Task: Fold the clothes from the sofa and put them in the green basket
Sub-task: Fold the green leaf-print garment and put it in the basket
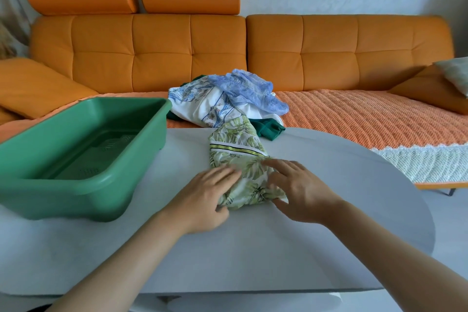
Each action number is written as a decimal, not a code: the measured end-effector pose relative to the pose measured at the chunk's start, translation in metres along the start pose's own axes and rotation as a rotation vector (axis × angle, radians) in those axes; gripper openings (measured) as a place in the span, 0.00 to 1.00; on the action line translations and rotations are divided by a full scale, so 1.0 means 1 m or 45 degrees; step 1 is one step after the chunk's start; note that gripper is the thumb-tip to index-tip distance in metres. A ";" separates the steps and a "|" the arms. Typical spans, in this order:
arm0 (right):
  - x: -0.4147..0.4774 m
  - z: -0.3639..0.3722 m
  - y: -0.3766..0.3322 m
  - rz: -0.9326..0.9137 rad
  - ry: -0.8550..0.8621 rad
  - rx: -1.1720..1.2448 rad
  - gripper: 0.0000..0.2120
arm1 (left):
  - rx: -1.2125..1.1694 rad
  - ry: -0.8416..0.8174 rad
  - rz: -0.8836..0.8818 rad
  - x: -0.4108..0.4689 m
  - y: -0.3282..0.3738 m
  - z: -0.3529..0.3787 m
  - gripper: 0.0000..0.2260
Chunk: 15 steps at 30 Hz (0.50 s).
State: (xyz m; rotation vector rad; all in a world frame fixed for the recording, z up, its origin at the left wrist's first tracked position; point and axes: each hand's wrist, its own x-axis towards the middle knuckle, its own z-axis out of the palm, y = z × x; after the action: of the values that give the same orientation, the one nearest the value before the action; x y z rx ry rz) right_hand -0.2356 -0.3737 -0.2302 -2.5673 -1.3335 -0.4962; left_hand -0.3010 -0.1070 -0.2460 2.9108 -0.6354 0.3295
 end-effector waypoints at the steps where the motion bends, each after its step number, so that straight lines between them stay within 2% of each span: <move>1: 0.002 0.002 -0.002 0.007 -0.054 -0.055 0.22 | 0.015 0.035 0.033 0.004 0.006 0.002 0.36; 2: 0.005 0.003 -0.004 0.006 -0.105 -0.127 0.29 | 0.049 0.041 0.049 0.008 0.011 0.005 0.37; 4: 0.011 0.006 -0.009 0.013 -0.181 -0.274 0.35 | 0.059 -0.019 -0.005 0.017 0.014 0.012 0.41; 8: 0.015 0.008 -0.009 0.052 -0.154 -0.363 0.31 | -0.014 -0.123 -0.090 0.029 0.004 0.011 0.47; 11: 0.019 0.010 -0.005 0.072 0.051 -0.279 0.26 | 0.058 -0.063 -0.065 0.032 0.006 0.013 0.44; 13: 0.024 0.011 -0.006 0.080 0.165 -0.267 0.32 | 0.030 0.005 -0.008 0.034 0.019 0.020 0.41; 15: 0.027 0.012 -0.005 0.049 0.161 -0.326 0.39 | -0.157 0.032 0.038 0.038 0.033 0.023 0.39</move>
State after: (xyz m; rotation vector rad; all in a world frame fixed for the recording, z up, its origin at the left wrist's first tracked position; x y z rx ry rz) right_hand -0.2229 -0.3468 -0.2309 -2.7010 -1.2466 -0.8577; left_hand -0.2772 -0.1561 -0.2560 2.7787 -0.6707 0.3179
